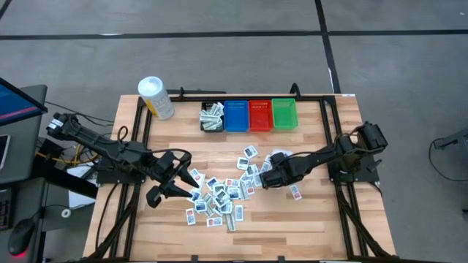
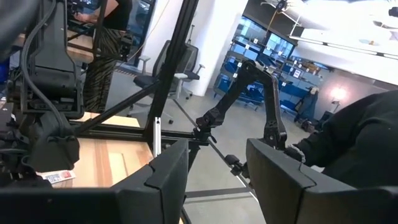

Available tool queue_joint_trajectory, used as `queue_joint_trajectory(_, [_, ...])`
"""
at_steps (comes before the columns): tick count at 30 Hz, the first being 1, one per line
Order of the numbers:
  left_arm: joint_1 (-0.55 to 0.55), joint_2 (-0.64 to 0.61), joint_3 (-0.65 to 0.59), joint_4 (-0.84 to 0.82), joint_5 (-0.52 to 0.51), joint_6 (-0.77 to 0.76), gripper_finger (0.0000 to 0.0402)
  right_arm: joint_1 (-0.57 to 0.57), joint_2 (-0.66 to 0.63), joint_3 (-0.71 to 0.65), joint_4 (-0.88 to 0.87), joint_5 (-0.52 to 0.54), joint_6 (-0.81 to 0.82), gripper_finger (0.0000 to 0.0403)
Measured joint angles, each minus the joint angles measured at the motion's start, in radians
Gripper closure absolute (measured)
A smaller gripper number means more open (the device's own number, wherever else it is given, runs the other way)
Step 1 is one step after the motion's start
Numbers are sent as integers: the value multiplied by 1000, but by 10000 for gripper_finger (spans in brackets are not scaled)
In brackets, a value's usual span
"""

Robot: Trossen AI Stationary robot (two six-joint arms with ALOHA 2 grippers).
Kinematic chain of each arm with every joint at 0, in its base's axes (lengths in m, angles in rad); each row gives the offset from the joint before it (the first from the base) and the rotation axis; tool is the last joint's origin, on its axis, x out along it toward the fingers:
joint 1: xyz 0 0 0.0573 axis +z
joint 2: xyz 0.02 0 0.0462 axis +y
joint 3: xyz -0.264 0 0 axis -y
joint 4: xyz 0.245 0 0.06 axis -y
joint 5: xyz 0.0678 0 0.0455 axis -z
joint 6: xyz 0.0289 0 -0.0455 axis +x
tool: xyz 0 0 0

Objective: Pick & Place First Aid Supplies
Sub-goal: Put the green bandage pack in the black bin

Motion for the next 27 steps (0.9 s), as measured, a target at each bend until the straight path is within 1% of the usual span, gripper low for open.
queue_joint_trajectory(8, [0,0,0,-2,-5,0,238,31,17,35,-15,-14,14,257])
queue_joint_trajectory(12, [0,0,0,-1,-11,0,238,33,19,56,-26,-33,-5,279])
queue_joint_trajectory(19, [0,0,0,-1,-11,-3,238,33,18,79,-43,-35,-29,311])
queue_joint_trajectory(24, [0,0,0,0,-11,-4,238,34,-9,106,-110,-34,-36,330])
queue_joint_trajectory(27, [0,0,0,0,-11,-4,238,34,-50,112,-113,-27,-53,338])
